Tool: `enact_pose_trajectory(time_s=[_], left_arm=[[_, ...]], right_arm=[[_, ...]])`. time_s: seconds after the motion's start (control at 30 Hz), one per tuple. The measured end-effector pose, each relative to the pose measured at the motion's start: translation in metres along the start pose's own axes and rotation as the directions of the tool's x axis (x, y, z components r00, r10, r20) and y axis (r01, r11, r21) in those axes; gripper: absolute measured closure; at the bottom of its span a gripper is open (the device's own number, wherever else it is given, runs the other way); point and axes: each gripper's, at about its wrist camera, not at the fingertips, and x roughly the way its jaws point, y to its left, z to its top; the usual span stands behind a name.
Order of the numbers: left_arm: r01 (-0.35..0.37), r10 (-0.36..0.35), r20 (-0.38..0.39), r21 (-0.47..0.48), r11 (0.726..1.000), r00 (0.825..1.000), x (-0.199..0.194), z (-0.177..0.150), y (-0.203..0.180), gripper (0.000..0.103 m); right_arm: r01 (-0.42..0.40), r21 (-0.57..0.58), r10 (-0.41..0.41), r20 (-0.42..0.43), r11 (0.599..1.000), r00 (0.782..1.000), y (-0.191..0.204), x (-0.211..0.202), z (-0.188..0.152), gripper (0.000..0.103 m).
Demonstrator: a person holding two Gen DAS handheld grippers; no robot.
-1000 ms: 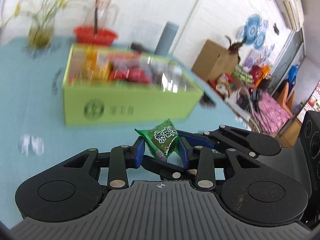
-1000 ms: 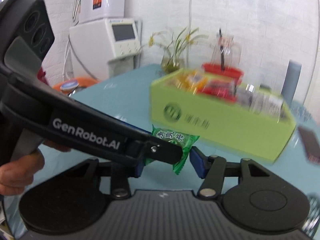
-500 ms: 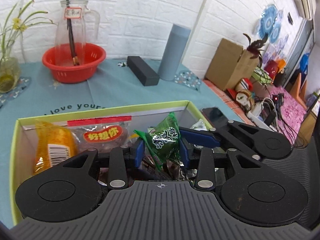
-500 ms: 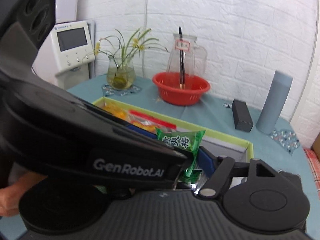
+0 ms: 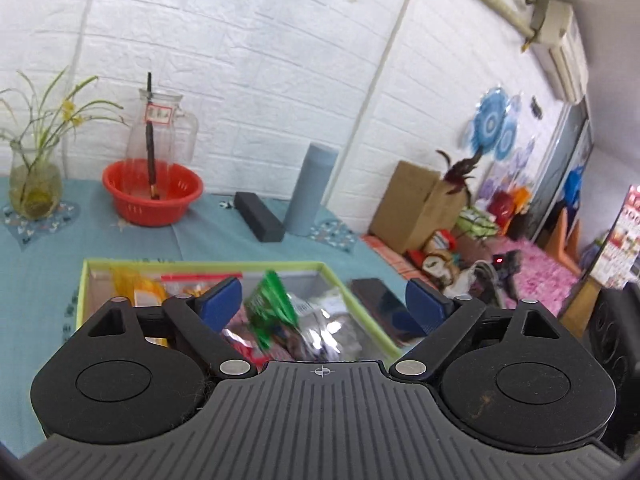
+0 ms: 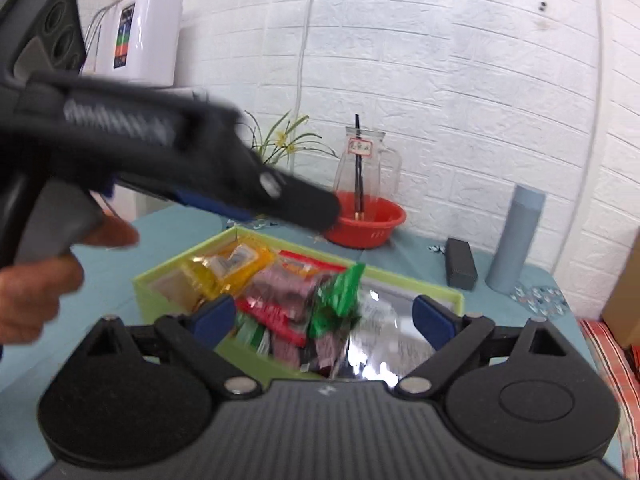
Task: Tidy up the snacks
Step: 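Lower the green candy into the green box and open the left gripper, then grasp the small round cookie pack with the left gripper and lift it, then carry the small cookie pack into the green box and open the left gripper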
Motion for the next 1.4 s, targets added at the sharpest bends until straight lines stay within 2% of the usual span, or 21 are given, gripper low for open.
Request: enact_pose_trajectory(time_s=[0.1,0.2,0.27,0.37,0.43,0.53,0.7,0.83,0.87,0.93,0.97,1.0,1.1,1.23,1.4], left_arm=[[-0.001,0.001,-0.024,-0.013,1.000,1.000,-0.022,-0.030,-0.008,0.024],[-0.006,0.002,-0.098,-0.042,0.999,0.995,-0.027,-0.070,-0.014,0.025],[0.006,-0.018,-0.168,-0.069,0.998,0.986,-0.022,-0.095,-0.015,0.028],[0.010,-0.050,-0.270,-0.146,0.989,0.962,-0.006,-0.125,-0.013,0.036],[0.006,-0.060,-0.305,-0.173,0.985,0.951,0.003,-0.132,-0.012,0.037],[-0.015,-0.041,-0.320,-0.171,0.985,0.946,0.012,-0.134,-0.014,0.040],[0.029,-0.112,-0.388,-0.215,0.976,0.915,0.037,-0.136,-0.016,0.058],[0.014,-0.078,-0.437,-0.148,0.989,0.896,0.050,-0.137,-0.026,0.063],[0.011,-0.065,-0.441,-0.125,0.992,0.895,0.051,-0.139,-0.029,0.066],[0.008,-0.045,-0.441,-0.084,0.996,0.896,0.049,-0.141,-0.033,0.075],[0.009,-0.041,-0.440,-0.075,0.997,0.897,0.048,-0.143,-0.034,0.080],[0.016,-0.053,-0.441,-0.087,0.996,0.896,0.047,-0.144,-0.034,0.086],[0.024,-0.077,-0.429,-0.126,0.992,0.900,0.035,-0.147,-0.036,0.088],[0.029,-0.068,-0.364,-0.112,0.993,0.929,0.013,-0.131,-0.049,0.088],[0.021,-0.037,-0.258,-0.065,0.998,0.965,0.004,-0.078,-0.051,0.087]], right_arm=[[-0.037,0.056,0.039,-0.025,0.998,0.999,0.008,-0.029,-0.034,0.010],[-0.009,0.098,0.020,-0.110,0.995,0.994,0.024,-0.044,-0.069,0.010],[0.006,0.110,0.012,-0.155,0.994,0.988,0.037,-0.053,-0.092,0.010],[-0.003,0.121,0.026,-0.183,0.993,0.983,0.051,-0.060,-0.110,0.010],[-0.003,0.109,0.024,-0.190,0.994,0.981,0.053,-0.060,-0.113,0.010],[0.021,0.110,0.002,-0.207,0.994,0.978,0.047,-0.053,-0.111,0.010],[-0.030,0.186,0.077,-0.253,0.982,0.964,0.037,-0.030,-0.115,0.009],[-0.001,0.154,0.041,-0.258,0.988,0.965,0.041,-0.026,-0.114,0.012],[0.003,0.140,0.034,-0.257,0.990,0.966,0.042,-0.026,-0.115,0.017],[0.043,0.085,-0.021,-0.243,0.995,0.970,0.044,-0.027,-0.117,0.046],[0.039,0.099,-0.014,-0.243,0.994,0.970,0.042,-0.028,-0.117,0.048],[0.039,0.107,-0.011,-0.244,0.993,0.970,0.042,-0.030,-0.117,0.049],[0.040,0.099,-0.016,-0.230,0.994,0.973,0.049,-0.041,-0.117,0.050],[0.030,0.102,-0.013,-0.166,0.994,0.986,0.050,-0.058,-0.101,0.050],[0.024,0.028,-0.021,-0.078,0.999,0.997,0.042,-0.049,-0.053,0.050]])
